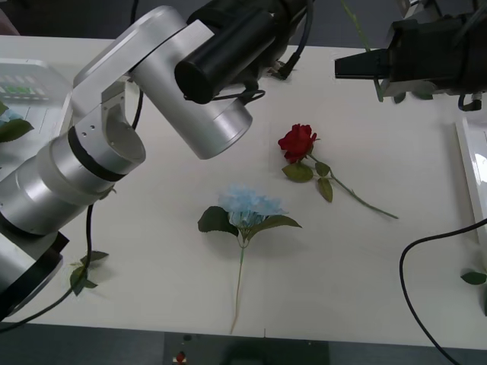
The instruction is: Put the red flowers into the right box and the blue flowers into the left box
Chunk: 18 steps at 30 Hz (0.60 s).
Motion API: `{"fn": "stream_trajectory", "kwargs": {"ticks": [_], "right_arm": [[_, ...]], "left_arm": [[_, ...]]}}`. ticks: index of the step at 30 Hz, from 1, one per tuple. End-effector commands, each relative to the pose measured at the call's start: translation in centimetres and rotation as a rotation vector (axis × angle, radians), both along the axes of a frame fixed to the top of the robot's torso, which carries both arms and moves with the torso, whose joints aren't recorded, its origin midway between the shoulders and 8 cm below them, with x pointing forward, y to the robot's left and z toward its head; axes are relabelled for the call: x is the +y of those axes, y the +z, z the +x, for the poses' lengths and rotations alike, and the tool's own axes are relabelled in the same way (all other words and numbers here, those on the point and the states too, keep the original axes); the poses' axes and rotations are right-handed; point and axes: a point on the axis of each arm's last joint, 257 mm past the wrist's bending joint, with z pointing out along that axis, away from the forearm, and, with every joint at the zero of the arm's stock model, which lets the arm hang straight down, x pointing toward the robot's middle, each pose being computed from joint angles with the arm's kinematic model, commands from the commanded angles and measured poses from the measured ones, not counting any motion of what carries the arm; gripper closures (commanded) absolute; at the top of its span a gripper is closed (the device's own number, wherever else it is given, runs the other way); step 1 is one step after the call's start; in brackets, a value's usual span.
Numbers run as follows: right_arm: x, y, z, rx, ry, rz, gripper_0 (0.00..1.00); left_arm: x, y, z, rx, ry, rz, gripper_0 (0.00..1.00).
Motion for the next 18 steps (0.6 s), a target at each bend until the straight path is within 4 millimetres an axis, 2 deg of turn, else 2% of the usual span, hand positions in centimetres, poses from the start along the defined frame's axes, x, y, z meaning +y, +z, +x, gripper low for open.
{"fn": "stream_trajectory", "kwargs": {"ticks": [1, 6, 8, 10, 13, 18], "right_arm": [[-2.8, 2.3, -0.2, -0.078, -0.033, -0.054, 1.0], [-6.0, 2.4, 0.0, -0.078, -0.088, -0.086, 1.0], [-6.9, 2.3, 0.0, -0.075, -0.107, -0.093, 1.0], [-8.6, 1.6, 0.0, -0.064, -0.139, -0.108, 1.0], [-10.4, 1.0, 0.1, -0.052, -0.177, -0.12, 1.0], [-13.8, -0.6, 0.4, -0.025, -0.263, -0.158, 1.0]], "left_arm": [[2.8, 1.6, -2.5, -0.06, -0.065, -0.037, 0.0], [6.6, 0.8, -5.0, -0.089, -0.113, -0.024, 0.0], [7.5, 0.5, -5.7, -0.103, -0.121, -0.009, 0.0], [9.4, -0.2, -6.6, -0.124, -0.122, 0.02, 0.0], [11.2, -1.6, -7.8, -0.164, -0.12, 0.084, 0.0], [12.9, -5.9, -10.4, -0.241, -0.143, 0.208, 0.0]]}}
